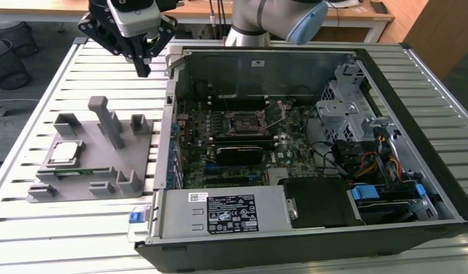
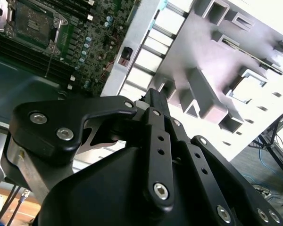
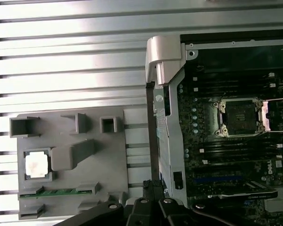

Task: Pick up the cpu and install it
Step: 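Reach for the cpu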

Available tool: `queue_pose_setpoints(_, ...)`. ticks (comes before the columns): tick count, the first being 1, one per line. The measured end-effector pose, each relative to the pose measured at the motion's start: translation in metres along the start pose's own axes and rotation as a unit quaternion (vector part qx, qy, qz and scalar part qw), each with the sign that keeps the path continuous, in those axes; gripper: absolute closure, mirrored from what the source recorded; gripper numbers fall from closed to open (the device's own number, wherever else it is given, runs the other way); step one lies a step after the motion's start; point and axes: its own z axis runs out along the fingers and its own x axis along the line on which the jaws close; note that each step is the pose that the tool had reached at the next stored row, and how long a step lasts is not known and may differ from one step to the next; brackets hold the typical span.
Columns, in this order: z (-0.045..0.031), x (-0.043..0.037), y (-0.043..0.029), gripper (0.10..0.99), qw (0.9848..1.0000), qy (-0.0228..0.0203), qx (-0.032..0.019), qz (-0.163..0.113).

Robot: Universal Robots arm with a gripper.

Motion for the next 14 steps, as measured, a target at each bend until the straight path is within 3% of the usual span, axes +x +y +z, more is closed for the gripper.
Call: queue_pose_setpoints(14,0.0028,0.0168,-0.0019,0.98,1.0,0.0043,0.0003,0.0)
